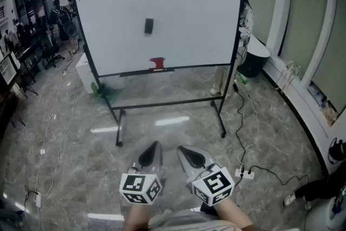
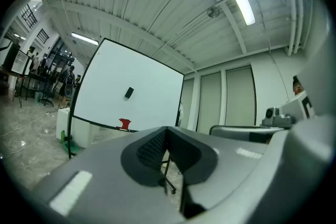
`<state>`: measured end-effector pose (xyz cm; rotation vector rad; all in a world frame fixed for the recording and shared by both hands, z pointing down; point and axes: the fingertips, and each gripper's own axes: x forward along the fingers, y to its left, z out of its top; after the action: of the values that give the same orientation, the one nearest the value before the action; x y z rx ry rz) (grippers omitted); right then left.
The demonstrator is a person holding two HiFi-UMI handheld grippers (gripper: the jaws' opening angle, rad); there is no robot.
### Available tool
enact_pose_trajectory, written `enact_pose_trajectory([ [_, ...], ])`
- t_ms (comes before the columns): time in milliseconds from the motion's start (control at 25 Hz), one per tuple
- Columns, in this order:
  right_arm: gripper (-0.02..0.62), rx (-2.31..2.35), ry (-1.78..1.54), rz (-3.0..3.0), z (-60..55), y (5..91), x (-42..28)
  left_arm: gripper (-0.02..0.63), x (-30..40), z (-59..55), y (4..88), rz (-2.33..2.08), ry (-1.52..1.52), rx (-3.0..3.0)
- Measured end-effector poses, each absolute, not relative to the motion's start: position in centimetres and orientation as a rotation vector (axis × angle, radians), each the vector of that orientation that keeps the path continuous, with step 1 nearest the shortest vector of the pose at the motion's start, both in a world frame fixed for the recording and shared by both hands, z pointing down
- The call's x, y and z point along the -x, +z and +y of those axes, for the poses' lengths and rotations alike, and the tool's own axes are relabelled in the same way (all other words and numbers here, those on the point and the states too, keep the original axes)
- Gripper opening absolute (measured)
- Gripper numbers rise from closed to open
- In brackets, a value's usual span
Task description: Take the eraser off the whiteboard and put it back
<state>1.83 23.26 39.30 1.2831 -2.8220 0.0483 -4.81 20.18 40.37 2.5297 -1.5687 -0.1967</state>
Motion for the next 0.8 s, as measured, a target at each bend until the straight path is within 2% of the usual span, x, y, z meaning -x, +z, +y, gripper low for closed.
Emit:
enact_pose_trajectory([
  [800,0.002,-1.195,0.058,-2.842,22.8,39.6,-2.6,0.000,3.7,19.6,40.1,-1.649,-0.206,-2.481],
])
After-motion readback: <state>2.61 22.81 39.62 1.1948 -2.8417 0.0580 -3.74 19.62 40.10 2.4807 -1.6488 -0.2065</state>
